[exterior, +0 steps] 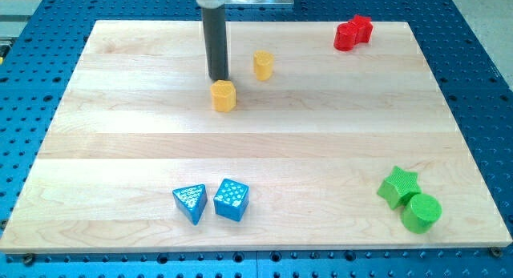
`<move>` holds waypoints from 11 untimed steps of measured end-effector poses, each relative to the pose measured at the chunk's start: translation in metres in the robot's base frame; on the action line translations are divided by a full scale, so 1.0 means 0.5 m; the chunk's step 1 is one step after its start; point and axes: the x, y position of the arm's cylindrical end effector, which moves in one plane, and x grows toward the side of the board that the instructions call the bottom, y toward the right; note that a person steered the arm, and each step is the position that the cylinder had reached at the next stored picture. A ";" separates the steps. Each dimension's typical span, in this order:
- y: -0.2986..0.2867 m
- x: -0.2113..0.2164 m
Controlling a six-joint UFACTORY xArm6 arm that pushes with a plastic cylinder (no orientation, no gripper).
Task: Place the heart at the top center
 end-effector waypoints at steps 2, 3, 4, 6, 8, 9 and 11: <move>0.159 -0.041; 0.159 -0.122; 0.159 -0.062; 0.155 -0.140; 0.078 -0.053; 0.041 -0.105; 0.150 -0.049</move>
